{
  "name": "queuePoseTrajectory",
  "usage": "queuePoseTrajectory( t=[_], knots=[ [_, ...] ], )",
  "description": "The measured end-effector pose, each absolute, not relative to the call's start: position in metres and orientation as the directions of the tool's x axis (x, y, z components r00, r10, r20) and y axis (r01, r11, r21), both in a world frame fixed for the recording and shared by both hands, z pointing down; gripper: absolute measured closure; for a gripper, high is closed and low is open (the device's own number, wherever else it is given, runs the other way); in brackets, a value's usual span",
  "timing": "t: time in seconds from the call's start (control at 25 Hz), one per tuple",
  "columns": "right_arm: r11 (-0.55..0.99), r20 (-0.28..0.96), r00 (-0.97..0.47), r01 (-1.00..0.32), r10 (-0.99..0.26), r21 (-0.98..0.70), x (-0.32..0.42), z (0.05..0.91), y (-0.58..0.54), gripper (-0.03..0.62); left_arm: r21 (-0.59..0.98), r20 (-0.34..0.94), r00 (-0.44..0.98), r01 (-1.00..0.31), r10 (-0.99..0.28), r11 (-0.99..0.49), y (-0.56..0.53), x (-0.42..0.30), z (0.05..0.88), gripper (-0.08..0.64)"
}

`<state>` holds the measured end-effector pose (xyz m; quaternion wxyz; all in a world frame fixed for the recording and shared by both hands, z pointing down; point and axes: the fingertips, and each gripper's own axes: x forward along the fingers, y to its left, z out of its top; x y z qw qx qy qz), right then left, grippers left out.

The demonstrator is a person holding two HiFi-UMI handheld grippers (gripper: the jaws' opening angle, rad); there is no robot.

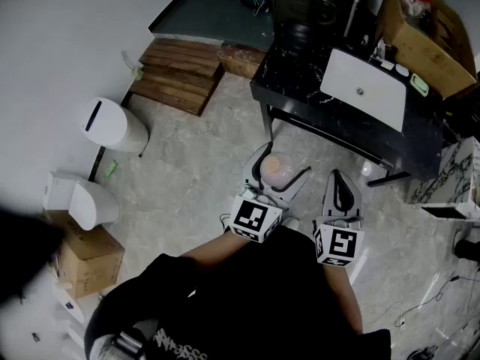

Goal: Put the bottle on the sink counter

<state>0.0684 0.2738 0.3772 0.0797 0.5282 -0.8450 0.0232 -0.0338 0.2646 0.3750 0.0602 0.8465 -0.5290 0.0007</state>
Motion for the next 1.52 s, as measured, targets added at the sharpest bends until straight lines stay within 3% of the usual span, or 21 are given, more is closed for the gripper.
queuePoseTrajectory(
  t=[0.28,0.88,1.32,1.52],
  knots=[
    [0.457,0.126,-0.460,-0.888,-0.879,-0.054,0.089,0.381,0.272,0.553,0.095,0.055,0.424,-0.903,-0.904,-0.418,0.268,-0.020,0.379,0.163],
    [0.453,0.143,-0.463,-0.886,-0.875,-0.094,0.112,0.401,0.268,0.552,0.070,0.093,0.364,-0.931,-0.927,-0.358,0.263,-0.020,0.394,0.163],
    [0.388,0.224,-0.408,-0.913,-0.885,-0.128,0.117,0.435,0.215,0.552,0.110,0.102,0.407,-0.911,-0.908,-0.397,0.185,-0.024,0.405,0.163],
    [0.415,0.265,-0.418,-0.907,-0.869,-0.070,0.097,0.441,0.164,0.552,0.128,0.124,0.421,-0.905,-0.899,-0.406,0.128,-0.039,0.419,0.163]
  ],
)
